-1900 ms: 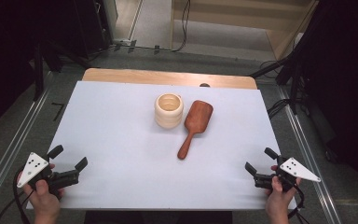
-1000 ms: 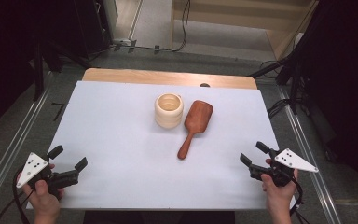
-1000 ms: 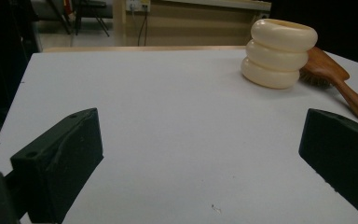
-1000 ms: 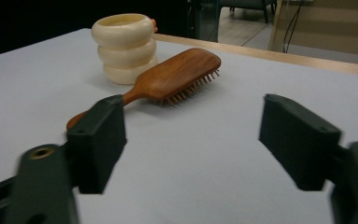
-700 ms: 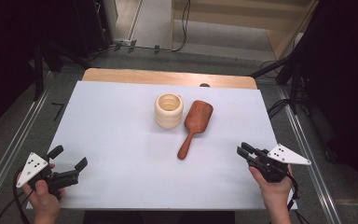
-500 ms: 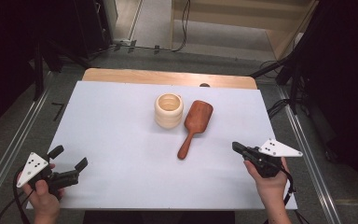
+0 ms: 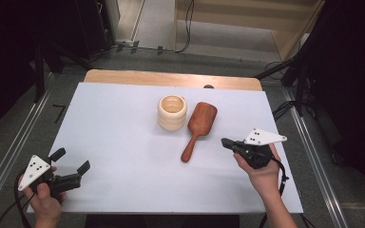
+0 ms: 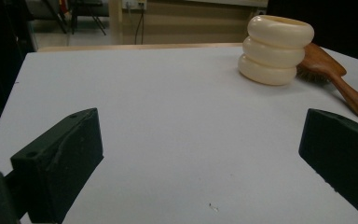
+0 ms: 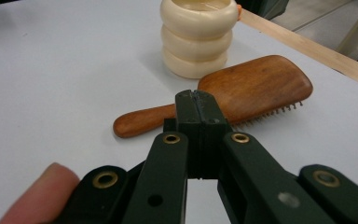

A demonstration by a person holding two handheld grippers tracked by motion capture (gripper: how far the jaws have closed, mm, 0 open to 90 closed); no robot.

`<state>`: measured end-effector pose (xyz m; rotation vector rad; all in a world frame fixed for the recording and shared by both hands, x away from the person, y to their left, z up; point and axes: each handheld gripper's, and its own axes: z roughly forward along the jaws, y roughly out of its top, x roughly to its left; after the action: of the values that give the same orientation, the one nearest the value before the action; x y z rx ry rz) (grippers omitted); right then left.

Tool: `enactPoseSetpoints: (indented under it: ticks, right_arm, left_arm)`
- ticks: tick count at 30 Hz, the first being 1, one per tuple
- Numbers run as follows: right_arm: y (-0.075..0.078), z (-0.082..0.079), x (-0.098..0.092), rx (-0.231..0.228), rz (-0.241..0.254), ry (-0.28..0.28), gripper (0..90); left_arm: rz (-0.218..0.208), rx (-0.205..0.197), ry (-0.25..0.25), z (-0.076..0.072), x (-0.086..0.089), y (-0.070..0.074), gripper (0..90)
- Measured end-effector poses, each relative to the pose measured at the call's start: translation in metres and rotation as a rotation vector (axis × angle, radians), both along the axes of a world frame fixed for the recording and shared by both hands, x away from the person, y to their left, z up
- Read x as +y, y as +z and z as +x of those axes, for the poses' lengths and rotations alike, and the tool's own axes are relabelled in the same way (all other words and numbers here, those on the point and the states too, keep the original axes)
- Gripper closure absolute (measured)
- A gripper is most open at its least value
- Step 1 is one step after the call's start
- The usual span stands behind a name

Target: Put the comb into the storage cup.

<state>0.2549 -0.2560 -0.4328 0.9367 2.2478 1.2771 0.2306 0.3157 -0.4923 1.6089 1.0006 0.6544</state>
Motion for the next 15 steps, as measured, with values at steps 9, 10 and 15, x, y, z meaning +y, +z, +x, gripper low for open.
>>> enactPoseSetpoints:
  ticks: [9, 10, 15]
  right_arm:
    - [0.006, 0.018, 0.026, 0.031, -0.079, 0.058, 88.1]
    - [0.007, 0.02, 0.029, 0.034, -0.089, 0.064, 88.1]
    - [0.008, 0.028, 0.04, 0.052, -0.117, 0.096, 88.1]
  left_arm:
    - [0.002, 0.0, -0.003, 0.0, 0.0, 0.0, 0.0]
    - [0.001, 0.0, -0.003, 0.0, 0.0, 0.0, 0.0]
    - [0.008, 0.001, -0.005, 0.0, 0.0, 0.0, 0.0]
